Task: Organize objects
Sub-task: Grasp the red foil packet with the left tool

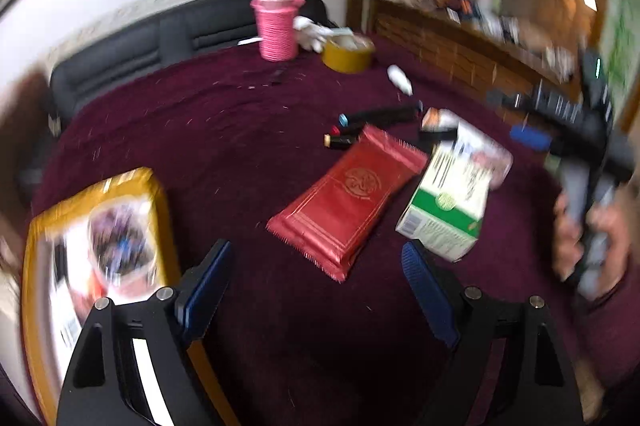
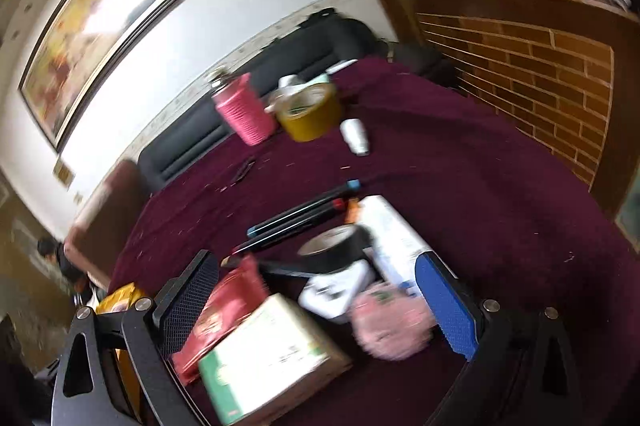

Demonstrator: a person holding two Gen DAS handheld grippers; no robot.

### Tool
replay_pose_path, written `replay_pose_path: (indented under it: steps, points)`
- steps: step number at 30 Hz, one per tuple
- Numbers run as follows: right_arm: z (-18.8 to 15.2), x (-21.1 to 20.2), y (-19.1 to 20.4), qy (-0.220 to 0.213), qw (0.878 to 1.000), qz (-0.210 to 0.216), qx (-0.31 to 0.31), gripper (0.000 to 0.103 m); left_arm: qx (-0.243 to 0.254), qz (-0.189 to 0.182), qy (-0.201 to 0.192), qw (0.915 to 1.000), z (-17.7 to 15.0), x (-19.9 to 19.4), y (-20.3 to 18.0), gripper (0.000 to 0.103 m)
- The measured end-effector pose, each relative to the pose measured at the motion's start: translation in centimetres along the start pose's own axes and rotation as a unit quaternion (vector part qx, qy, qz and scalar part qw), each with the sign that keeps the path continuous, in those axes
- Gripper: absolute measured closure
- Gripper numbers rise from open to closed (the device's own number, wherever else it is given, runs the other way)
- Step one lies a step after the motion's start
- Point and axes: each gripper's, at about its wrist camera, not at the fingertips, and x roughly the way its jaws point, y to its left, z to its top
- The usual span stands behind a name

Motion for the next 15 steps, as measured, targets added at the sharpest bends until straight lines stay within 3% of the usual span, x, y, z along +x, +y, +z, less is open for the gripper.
replay_pose_path:
  steps: [3, 6, 10, 15]
  points:
    - [-0.1, 0.5, -2.0, -0.009, 1.000, 0.000, 0.020, 0.002, 0.088, 0.029, 0.021, 0.9955, 0.8, 3.2, -2.5, 0.019]
    - [-0.1, 1.5, -3.2, 0.004, 0.999, 0.004, 0.036, 0.002, 0.122, 0.015, 0.040, 0.9916, 1.2, 5.6, -3.1, 0.019]
    - [0.0, 1.0, -3.6, -0.003, 0.999, 0.011, 0.042, 0.002, 0.144, 0.018, 0.061, 0.9875, 2.1, 8.8, -3.1, 0.019]
    - [-0.2, 0.8, -3.7, -0.007, 0.999, 0.011, 0.038, 0.002, 0.149, -0.007, 0.079, 0.9855, 3.1, 11.8, -3.3, 0.019]
